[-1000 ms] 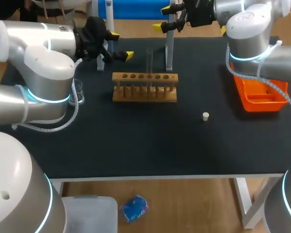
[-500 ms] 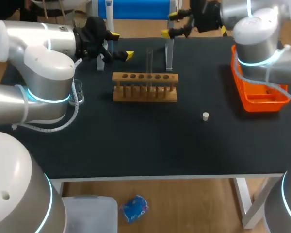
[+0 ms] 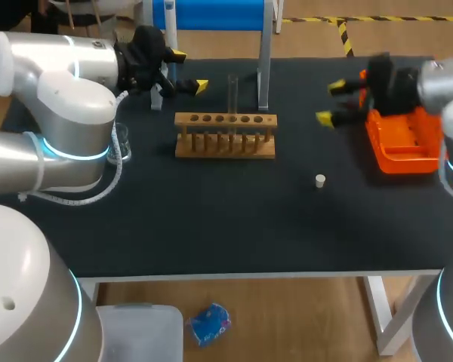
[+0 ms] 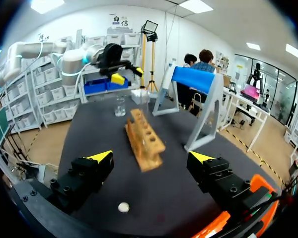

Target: Invert the test tube, pick up the pipette, mount the tip to pipette, aspirate from beaker and dispense into the tube, eject the tip, return the pipette, and cap with the stopper.

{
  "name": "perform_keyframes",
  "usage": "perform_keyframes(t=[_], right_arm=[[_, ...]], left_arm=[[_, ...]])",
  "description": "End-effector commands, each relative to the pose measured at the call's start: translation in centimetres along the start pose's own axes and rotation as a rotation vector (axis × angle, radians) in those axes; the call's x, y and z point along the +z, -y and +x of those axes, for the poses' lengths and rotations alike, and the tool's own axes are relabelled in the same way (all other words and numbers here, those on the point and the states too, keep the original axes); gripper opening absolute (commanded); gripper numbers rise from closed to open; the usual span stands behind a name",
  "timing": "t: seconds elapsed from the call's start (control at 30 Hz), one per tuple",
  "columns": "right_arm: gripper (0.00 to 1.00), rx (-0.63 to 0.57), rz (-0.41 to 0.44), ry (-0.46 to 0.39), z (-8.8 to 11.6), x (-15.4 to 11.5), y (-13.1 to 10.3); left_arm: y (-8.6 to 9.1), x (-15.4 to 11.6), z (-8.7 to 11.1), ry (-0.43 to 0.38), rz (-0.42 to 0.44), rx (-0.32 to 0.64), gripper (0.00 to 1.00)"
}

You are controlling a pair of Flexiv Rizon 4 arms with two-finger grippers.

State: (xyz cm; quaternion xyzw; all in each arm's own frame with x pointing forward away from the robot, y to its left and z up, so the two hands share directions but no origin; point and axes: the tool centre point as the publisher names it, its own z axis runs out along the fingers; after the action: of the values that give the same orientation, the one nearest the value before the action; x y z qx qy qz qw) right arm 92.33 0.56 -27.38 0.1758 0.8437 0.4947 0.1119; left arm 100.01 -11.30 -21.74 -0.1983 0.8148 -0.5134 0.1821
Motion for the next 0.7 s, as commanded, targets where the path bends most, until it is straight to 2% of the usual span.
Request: perform_keyframes(t=[0.03, 0.17, 0.33, 0.5, 0.7], right_arm=[[1.00, -0.024, -0.007, -0.009, 5.5, -8.9, 5.0], [1.00, -0.018, 0.024, -0.044, 7.5, -9.2, 7.8], [1.00, 0.021, 0.022, -0.064, 8.4, -8.2, 10.6], [1.00, 0.019, 0.014, -0.078, 8.9, -6.6, 11.5], [1.00, -0.074, 0.052, -0.083, 9.1, -4.0, 12.0]], left_arm=[[-0.1, 0.1, 0.0, 0.001, 0.005, 0.001, 1.00], [-0.1, 0.1, 0.0, 0.001, 0.005, 0.001, 1.00], [-0.1, 0.1, 0.0, 0.001, 0.005, 0.001, 1.00], [-0.1, 0.1, 0.0, 0.001, 0.005, 0.001, 1.00], [-0.1, 0.1, 0.0, 0.001, 0.005, 0.001, 1.00]])
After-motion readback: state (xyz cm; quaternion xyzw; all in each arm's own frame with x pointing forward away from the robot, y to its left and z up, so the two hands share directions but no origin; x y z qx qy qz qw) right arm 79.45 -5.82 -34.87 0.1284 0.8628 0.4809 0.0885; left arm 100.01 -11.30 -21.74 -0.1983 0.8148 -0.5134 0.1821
